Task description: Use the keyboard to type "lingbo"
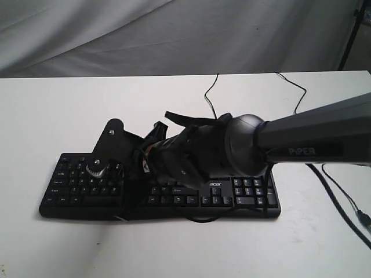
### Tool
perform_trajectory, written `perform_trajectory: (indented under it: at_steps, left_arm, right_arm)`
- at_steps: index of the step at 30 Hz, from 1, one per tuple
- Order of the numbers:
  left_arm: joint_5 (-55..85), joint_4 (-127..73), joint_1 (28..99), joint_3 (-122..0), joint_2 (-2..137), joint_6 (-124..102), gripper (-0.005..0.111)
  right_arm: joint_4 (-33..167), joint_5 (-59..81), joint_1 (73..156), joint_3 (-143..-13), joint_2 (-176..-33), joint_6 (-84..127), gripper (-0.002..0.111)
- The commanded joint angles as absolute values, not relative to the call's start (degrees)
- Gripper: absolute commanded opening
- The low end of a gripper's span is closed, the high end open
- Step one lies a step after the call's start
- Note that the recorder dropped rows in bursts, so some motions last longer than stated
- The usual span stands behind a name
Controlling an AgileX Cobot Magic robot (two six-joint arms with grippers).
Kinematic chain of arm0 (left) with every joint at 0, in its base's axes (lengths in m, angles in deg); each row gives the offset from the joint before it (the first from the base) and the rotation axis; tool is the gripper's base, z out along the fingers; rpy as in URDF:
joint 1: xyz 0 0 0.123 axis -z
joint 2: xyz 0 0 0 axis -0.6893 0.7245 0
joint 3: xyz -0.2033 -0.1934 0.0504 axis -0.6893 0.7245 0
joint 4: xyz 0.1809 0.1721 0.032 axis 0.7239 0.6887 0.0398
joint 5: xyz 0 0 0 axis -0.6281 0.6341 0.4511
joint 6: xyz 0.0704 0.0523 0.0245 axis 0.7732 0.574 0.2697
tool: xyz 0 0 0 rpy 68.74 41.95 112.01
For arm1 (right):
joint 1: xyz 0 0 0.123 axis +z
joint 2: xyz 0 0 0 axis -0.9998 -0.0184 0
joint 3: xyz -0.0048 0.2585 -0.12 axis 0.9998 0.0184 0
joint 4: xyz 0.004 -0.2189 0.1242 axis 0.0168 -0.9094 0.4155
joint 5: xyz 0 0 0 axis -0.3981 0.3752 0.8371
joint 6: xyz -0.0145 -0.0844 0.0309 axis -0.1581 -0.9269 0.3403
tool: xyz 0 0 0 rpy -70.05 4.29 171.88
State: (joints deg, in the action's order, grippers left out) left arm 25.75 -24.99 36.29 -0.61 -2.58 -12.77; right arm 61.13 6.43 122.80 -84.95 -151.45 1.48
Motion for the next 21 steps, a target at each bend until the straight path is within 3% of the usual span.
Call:
perform_trajectory:
  at_steps: [1, 21]
  left_arm:
    - [25.5, -25.0, 36.5, -0.3, -2.4, -12.9, 0.001]
    - [25.5, -25.0, 36.5, -0.3, -2.4, -12.9, 0.001]
  right_arm:
    - [61.7, 6.0, 124.4, -84.9, -150.9, 1.8, 0.0]
    - [61.7, 8.1, 125.0, -84.9, -153.3, 2.0, 0.0]
